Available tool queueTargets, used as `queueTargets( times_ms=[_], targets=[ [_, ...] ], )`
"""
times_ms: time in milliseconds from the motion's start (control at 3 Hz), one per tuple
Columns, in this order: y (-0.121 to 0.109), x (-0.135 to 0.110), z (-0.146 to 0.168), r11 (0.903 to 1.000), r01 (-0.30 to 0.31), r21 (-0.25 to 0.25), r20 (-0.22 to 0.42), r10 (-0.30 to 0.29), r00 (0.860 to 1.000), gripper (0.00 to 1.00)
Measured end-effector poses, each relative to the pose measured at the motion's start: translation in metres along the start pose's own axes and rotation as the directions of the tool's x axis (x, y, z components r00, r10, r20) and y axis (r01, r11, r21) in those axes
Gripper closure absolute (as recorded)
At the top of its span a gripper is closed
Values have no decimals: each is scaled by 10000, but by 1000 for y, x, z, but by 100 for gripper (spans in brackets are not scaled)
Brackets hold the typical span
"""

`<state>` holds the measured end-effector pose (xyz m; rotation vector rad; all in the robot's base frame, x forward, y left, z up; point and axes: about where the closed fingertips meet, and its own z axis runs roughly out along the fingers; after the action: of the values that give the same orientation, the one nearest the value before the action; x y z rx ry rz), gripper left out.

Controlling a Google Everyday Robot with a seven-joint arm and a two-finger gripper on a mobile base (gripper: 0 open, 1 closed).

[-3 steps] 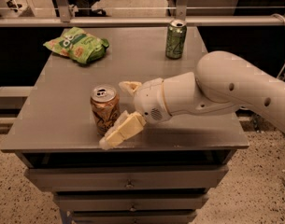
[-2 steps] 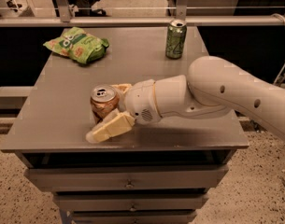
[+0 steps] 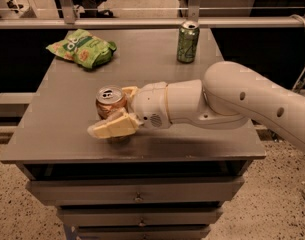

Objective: Move orange can near green rice chip bag

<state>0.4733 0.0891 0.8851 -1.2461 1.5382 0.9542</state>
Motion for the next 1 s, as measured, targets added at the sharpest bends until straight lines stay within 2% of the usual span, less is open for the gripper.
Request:
queueTargets(
  times_ms=[333, 667, 1000],
  targets=[
    [-15, -29, -28, 9979, 510, 389, -189, -503, 9986, 88],
    [-18, -35, -32, 9970, 616, 478, -167, -609, 9980, 100],
    [-18, -35, -32, 9970, 617, 475, -170, -610, 9980, 100]
  ],
)
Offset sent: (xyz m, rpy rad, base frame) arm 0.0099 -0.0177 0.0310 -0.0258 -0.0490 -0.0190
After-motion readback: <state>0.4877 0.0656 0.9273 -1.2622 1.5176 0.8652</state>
